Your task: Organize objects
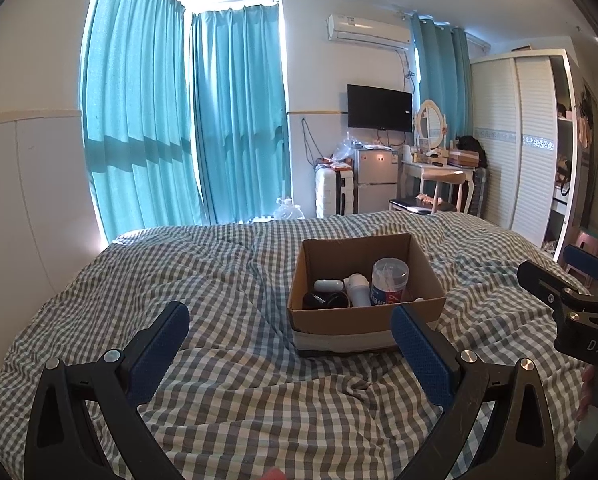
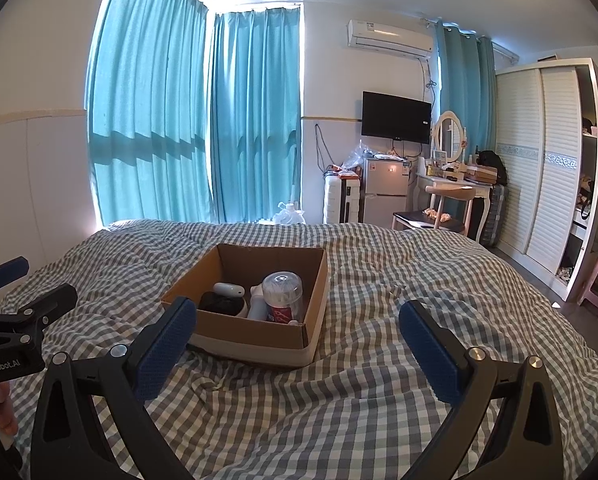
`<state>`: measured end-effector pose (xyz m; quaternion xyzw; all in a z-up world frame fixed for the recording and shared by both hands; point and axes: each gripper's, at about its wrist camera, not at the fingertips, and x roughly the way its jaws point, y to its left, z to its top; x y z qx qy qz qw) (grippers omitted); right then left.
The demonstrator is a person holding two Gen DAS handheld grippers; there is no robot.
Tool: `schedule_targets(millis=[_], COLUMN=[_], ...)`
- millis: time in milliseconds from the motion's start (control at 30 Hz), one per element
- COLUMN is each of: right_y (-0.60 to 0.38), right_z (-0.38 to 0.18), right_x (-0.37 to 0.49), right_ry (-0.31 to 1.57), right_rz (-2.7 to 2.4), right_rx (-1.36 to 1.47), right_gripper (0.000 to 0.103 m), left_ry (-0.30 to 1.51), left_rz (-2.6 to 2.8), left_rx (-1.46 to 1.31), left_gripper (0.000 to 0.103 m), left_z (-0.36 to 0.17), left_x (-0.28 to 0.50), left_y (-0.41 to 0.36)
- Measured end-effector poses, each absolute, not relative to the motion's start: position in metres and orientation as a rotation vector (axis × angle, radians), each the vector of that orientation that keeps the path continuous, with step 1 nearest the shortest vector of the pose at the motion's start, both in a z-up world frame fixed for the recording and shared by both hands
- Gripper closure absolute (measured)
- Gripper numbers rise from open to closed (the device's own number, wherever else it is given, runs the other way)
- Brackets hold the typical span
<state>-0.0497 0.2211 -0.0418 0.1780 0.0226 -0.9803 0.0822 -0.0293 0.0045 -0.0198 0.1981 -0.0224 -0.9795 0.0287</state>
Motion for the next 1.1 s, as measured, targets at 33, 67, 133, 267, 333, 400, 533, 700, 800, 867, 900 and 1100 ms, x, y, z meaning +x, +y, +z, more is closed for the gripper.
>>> schedule_targets(millis=[33,67,133,267,333,400,533,700,800,867,900,1100], right_y=[0.221,0.2212,0.2207,0.2196,0.2189,0.2183,0.2173,0.2173,0.2168,0.2164,0.2166,0.2163], right_z=[-0.0421,-0.0426,-0.0437,-0.0454,-0.0457,-0.0459,-0.0458,-0.0463,-0.0466,-0.0468,-0.0466,-0.0482], right_x=[-0.0498,-0.0497,-0.0496,-0.05,-0.0504,-0.0499,-0.0496,-0.0493,-0.0494,-0.0494,-0.0495,-0.0487], right_ry=[0.068,0.068,0.067,0.07,0.075,0.078,0.076,0.07,0.072,0.072,0.071,0.074], right_rz=[-2.928,-2.928,-2.928,-2.927,-2.926,-2.925,-2.922,-2.92,-2.918,-2.918,-2.917,-2.915], right_rx=[0.534,0.537,0.539,0.549,0.553,0.551,0.552,0.556,0.559,0.559,0.559,0.565], right_gripper=[0.001,0.001,0.001,0.001,0.001,0.001,0.001,0.001,0.001,0.001,0.001,0.001], left_ry=[-0.066,-0.063,-0.057,-0.048,-0.046,-0.037,-0.038,-0.049,-0.05,-0.05,-0.05,-0.05], left_rz=[-3.018,-3.013,-3.01,-3.01,-3.004,-3.004,-2.997,-2.993,-2.991,-2.991,-2.99,-2.992], left_rx=[0.605,0.597,0.585,0.601,0.609,0.614,0.615,0.618,0.617,0.617,0.618,0.615], left_gripper=[0.0,0.0,0.0,0.0,0.0,0.0,0.0,0.0,0.0,0.0,0.0,0.0], left_z=[-0.0201,-0.02,-0.0197,-0.0203,-0.0213,-0.0222,-0.023,-0.0244,-0.0241,-0.0241,-0.0241,-0.0239], left_x=[-0.0284,-0.0275,-0.0261,-0.0274,-0.0285,-0.029,-0.0296,-0.0292,-0.0288,-0.0288,-0.0288,-0.0273], left_y=[0.0039,0.0035,0.0022,0.0007,0.0001,-0.0012,-0.0021,-0.002,-0.0019,-0.0019,-0.0019,-0.0034])
